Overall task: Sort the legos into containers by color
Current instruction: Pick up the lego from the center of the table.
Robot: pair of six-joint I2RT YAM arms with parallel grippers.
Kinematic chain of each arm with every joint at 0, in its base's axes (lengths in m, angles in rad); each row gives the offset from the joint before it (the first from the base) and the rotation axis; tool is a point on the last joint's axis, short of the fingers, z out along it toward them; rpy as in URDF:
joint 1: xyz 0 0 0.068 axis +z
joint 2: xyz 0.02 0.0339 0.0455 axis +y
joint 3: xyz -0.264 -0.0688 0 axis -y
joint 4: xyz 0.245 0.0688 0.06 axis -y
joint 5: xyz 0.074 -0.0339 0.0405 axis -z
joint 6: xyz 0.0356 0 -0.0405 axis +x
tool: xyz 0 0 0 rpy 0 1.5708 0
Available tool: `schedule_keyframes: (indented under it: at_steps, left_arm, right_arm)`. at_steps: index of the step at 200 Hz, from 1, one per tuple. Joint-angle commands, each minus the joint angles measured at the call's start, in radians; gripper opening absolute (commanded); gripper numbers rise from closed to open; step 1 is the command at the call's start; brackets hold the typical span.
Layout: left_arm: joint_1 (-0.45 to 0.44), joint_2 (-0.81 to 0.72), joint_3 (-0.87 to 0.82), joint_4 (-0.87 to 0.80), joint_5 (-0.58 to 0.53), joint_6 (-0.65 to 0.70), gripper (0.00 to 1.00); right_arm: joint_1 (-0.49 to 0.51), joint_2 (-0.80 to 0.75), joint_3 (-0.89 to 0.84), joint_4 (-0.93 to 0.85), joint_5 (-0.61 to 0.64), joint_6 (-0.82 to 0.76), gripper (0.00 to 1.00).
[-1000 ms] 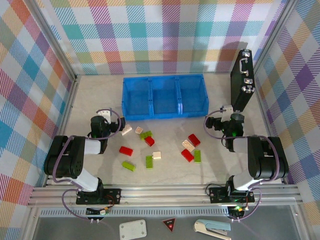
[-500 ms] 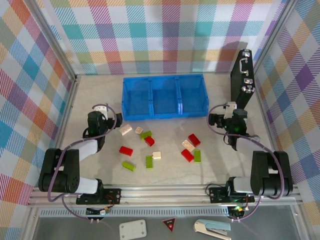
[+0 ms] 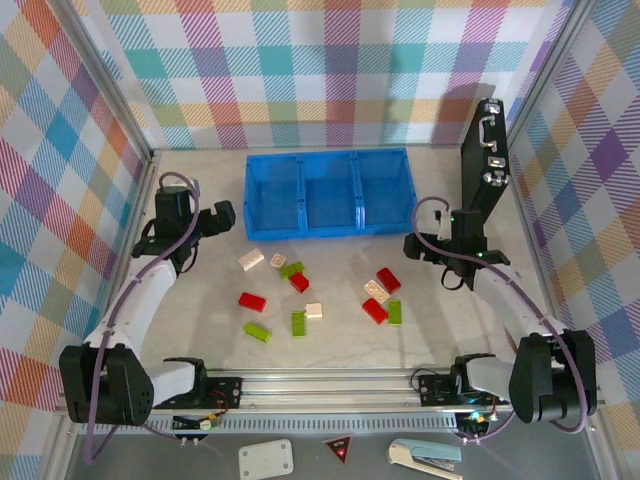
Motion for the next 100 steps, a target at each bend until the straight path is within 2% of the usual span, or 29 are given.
schedule_keyframes:
  at_steps: [1,23,48,73,100]
  left_arm:
    - [-0.009,-0.016,0.098,-0.291,0.039,-0.002,1.0]
    - [-0.009,-0.01,0.156,-0.385,0.051,0.039,1.0]
    - [-0.008,-0.012,0.157,-0.408,0.04,0.124,1.0]
    - [-0.008,-0.025,0.1,-0.362,0.031,0.196,1.0]
    - [-0.008,-0.045,0.014,-0.272,0.02,0.207,1.0]
  right_arm:
    - [0.047,0.008,0.065,-0.196,0.036,0.069,0.9]
    - [0.081,0.037,0.106,-0.287,0.043,0.124,0.89]
    - [0.095,0.07,0.144,-0.36,-0.023,0.196,0.86]
    - [0.121,0.067,0.155,-0.399,0.003,0.318,0.87]
    - [0.136,0.072,0.166,-0.451,0.04,0.533,0.89]
